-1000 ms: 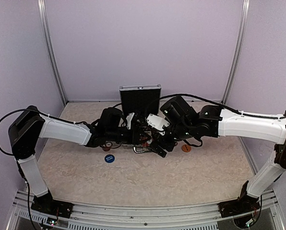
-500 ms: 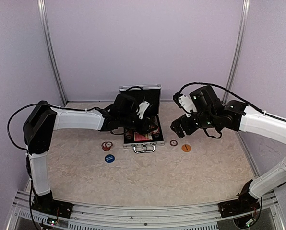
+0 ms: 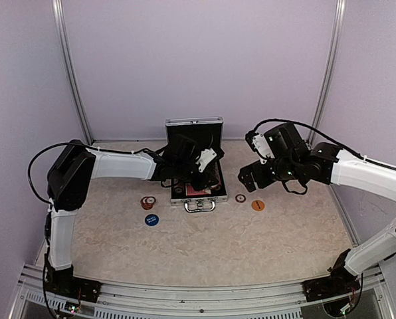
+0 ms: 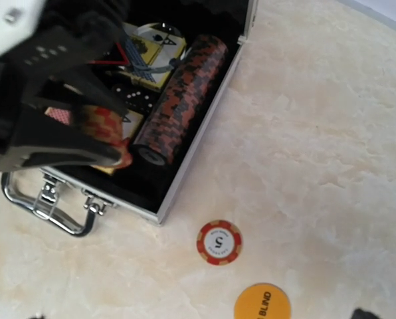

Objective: Pack up texas hold em set

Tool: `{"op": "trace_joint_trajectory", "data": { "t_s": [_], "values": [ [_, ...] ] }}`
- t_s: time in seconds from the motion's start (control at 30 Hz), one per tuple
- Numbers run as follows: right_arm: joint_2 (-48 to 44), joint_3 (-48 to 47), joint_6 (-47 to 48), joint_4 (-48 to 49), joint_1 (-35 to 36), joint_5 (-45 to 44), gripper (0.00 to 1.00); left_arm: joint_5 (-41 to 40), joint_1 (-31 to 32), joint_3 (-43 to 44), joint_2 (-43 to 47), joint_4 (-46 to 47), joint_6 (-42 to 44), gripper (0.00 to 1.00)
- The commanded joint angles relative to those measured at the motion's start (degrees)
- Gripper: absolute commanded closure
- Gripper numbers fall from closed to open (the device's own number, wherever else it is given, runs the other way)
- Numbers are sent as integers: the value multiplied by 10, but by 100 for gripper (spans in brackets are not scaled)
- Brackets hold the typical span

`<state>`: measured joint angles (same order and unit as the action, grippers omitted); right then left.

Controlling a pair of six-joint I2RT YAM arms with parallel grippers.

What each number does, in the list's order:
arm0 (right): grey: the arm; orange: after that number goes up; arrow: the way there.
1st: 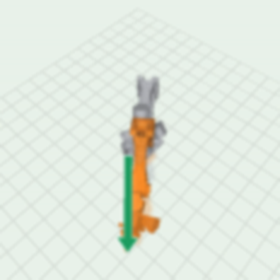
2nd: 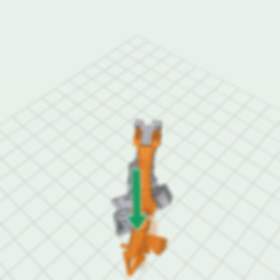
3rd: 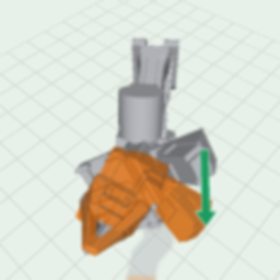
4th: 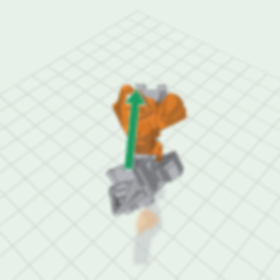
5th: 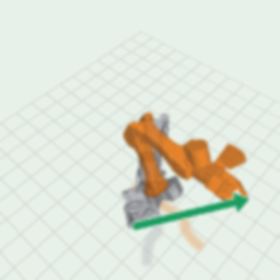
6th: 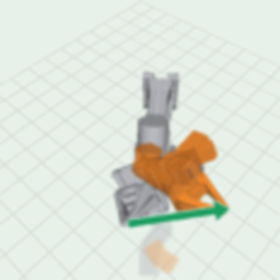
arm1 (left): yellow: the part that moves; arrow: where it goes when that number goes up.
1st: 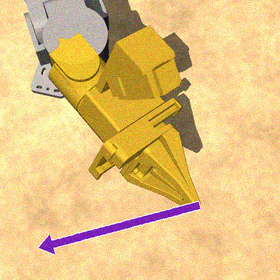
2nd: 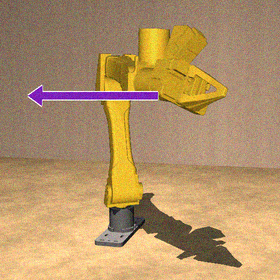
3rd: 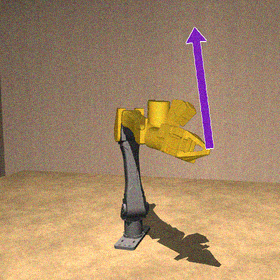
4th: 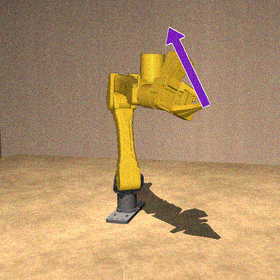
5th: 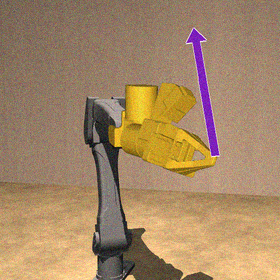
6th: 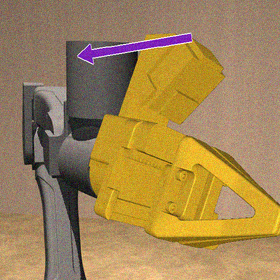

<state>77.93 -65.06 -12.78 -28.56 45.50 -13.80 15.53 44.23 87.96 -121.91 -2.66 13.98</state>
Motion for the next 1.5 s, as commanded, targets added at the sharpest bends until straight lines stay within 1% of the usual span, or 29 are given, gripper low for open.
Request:
{"op": "trace_joint_trajectory", "data": {
  "t_s": [0.0,0.17,0.37,0.7,0.97,1.03,1.1,1.2,1.33,1.4,1.47],
  "values": [
    [13,4,-13,12,-4,7,0,-28,8,40,-26,-3,47,100],
    [19,3,-16,10,-4,8,0,-47,22,68,-55,-22,71,100],
    [20,6,-20,9,-4,7,0,-64,33,78,-75,-26,93,100],
    [17,20,-24,13,-4,11,0,-67,35,84,-91,-34,108,100],
    [18,29,-25,21,-4,15,0,-59,35,84,-96,-21,98,100],
    [17,30,-25,21,-4,13,0,-57,35,84,-96,-16,94,96],
    [16,31,-24,21,-4,13,0,-55,35,84,-95,-10,90,88],
    [15,32,-23,22,-4,13,0,-51,34,84,-92,1,79,78],
    [16,34,-22,24,-4,14,0,-45,32,83,-88,12,68,70],
    [15,34,-23,23,-4,14,0,-44,31,83,-86,15,62,61],
    [14,37,-22,24,-4,14,0,-42,31,80,-84,17,59,55]
  ]
}}
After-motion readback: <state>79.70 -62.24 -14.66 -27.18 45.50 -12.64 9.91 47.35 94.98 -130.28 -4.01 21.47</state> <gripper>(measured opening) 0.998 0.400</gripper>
